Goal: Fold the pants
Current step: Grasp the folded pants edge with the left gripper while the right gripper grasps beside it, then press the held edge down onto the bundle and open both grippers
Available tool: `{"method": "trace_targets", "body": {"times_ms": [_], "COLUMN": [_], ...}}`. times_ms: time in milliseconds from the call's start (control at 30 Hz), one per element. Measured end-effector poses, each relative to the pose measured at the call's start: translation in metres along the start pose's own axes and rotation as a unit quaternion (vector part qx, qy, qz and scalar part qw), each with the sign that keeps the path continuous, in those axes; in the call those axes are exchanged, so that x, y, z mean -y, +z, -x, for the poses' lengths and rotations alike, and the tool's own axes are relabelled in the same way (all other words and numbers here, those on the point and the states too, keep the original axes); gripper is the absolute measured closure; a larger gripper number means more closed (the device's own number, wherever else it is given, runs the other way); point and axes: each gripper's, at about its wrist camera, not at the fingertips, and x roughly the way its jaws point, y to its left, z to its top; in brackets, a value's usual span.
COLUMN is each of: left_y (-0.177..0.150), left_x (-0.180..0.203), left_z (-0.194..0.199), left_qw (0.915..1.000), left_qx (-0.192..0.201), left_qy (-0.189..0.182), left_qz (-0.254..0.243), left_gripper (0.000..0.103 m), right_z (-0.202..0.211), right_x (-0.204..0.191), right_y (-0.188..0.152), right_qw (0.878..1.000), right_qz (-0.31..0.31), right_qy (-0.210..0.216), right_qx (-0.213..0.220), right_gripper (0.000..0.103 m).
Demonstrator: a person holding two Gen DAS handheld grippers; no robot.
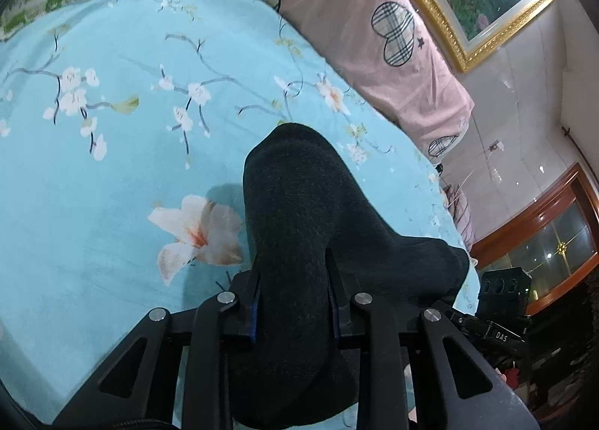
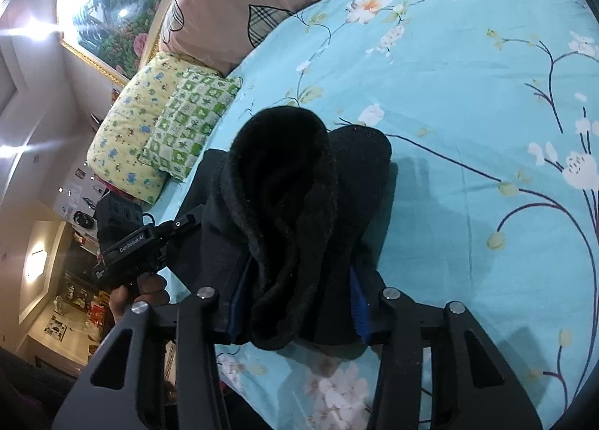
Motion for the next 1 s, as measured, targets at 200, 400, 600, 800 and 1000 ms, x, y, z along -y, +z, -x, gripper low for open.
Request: {"method": "trace_targets", "body": {"times_ms": [200,400,600,800,1000], "left_y": [0.008,0.024,0.051,0.079,0.094], "left_x": [0.013,0.008,-0.006,-0.026,-0.045], "left_z": [0.024,0.046,0.051,0.048,0.04], "left_qw": [0.9995,0.9977,0.9949,0.9913,0.9885], "left_qx": [0.029,0.066,0.092,0.112,0.116], "left_qy": [0.006,0.016,0.037,0.06,0.092], "left_qz": [-0.009,0.005,0.021,0.034,0.028], "left_gripper": [0.078,0.079,0.079,0.079,0.079], "right_z": [0.004,-0.01,-0.038,-0.075,-0.109], "right_x": [-0.019,-0.04,-0.061,-0.071,-0.076], "right_y": [0.02,0.051,0.09,0.125,0.147], "right_qw": [0.999,0.997,0.992,0.987,0.984], "right_qz": [0.031,0.078,0.124,0.153,0.166], "right_qy": [0.009,0.013,0.013,0.012,0.016], "right_qx": [0.003,-0.003,-0.015,-0.037,-0.055], "right_gripper": [0.059,0.06,0.06,0.06,0.06]}}
